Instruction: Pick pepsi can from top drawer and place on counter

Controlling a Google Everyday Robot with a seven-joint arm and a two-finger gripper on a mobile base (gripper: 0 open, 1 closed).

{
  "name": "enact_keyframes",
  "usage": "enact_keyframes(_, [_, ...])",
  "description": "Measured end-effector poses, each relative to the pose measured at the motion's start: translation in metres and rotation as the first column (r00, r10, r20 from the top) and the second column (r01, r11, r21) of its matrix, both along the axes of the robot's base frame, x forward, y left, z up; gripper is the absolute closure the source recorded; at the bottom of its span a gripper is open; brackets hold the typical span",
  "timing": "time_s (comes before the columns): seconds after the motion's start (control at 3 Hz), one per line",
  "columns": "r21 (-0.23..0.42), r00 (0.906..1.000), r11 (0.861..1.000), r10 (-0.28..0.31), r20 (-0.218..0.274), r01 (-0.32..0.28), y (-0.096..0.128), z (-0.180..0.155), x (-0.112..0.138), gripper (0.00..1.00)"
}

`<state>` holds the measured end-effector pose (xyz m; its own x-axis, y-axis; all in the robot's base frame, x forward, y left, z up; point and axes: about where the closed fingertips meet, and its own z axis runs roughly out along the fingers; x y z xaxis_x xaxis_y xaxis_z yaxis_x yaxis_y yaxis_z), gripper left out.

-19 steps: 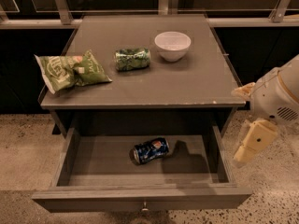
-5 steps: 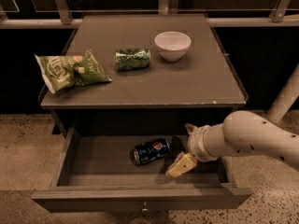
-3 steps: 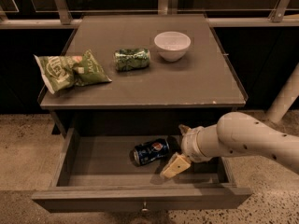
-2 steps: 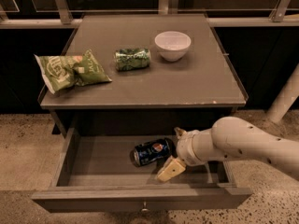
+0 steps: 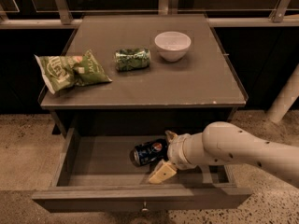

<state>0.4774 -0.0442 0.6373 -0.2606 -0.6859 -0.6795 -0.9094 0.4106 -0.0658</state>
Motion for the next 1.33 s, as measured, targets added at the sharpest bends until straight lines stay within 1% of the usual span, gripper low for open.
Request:
enact_keyframes(0.33, [0.023, 0.9995, 0.999, 0.033, -0.001, -0.033, 0.021, -0.005, -0.001, 0.00])
enact_keyframes(0.67, [0.035, 0.9983, 0.998, 0.059, -0.001, -0.058, 0.035, -0.011, 0.002, 0.00])
enact_keyframes(1.0, [0.023, 0.9956, 0.996, 0.091, -0.025, -0.090, 0.043, -0.025, 0.003, 0.00])
enact_keyframes(1.33, [0.023, 0.9954, 0.995, 0.093, -0.025, -0.092, 0.044, -0.026, 0.003, 0.19])
